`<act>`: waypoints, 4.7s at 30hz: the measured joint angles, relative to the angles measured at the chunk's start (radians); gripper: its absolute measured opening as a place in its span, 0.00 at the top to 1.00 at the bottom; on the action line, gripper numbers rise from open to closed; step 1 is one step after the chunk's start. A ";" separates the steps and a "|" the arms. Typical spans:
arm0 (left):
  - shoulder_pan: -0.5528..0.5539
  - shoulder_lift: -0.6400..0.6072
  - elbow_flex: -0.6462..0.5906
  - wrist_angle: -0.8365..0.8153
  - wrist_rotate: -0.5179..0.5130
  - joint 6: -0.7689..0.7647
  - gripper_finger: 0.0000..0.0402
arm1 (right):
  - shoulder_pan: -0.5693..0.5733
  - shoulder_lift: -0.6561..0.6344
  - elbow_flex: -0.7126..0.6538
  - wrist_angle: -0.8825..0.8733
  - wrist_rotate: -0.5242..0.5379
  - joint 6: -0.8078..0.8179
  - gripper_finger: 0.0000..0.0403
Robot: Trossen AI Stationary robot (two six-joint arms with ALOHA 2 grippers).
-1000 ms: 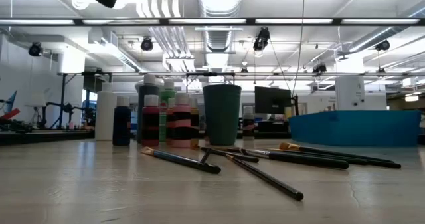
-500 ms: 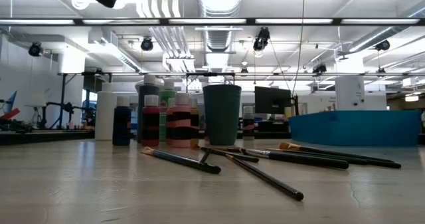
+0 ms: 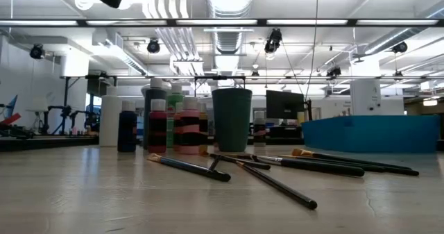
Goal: Pick & Place Paint Supplies
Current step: Put the gold paint brush into the green cup
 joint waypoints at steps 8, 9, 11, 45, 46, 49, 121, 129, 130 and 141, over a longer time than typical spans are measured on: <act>0.001 -0.001 0.003 0.048 0.000 0.000 0.50 | 0.000 0.003 0.053 -0.039 -0.002 0.041 0.98; 0.001 0.000 0.004 0.055 0.000 0.000 0.50 | 0.000 0.001 0.059 -0.038 -0.002 0.030 0.98; 0.001 0.000 0.004 0.054 0.000 0.000 0.50 | 0.000 -0.001 0.078 -0.031 -0.002 -0.003 0.98; 0.001 0.028 -0.047 0.063 -0.246 -0.065 0.50 | 0.042 0.406 0.082 -1.032 0.100 1.158 0.65; 0.001 0.028 -0.047 0.071 -0.273 -0.048 0.50 | 0.042 0.429 0.058 -0.981 0.079 1.172 0.66; 0.003 0.026 -0.047 0.080 -0.309 -0.019 0.50 | 0.044 0.494 0.032 -0.880 0.053 1.246 0.68; 0.008 0.025 -0.043 0.082 -0.319 -0.011 0.50 | 0.004 0.978 0.197 -0.969 -0.142 1.597 0.75; 0.008 0.025 -0.043 0.082 -0.319 -0.011 0.50 | 0.004 0.978 0.187 -0.924 -0.144 1.577 0.70; 0.008 0.025 -0.043 0.082 -0.319 -0.011 0.50 | 0.003 0.978 0.185 -0.925 -0.144 1.578 0.69; 0.008 0.025 -0.043 0.082 -0.319 -0.011 0.50 | 0.004 0.978 0.169 -0.918 -0.144 1.581 0.73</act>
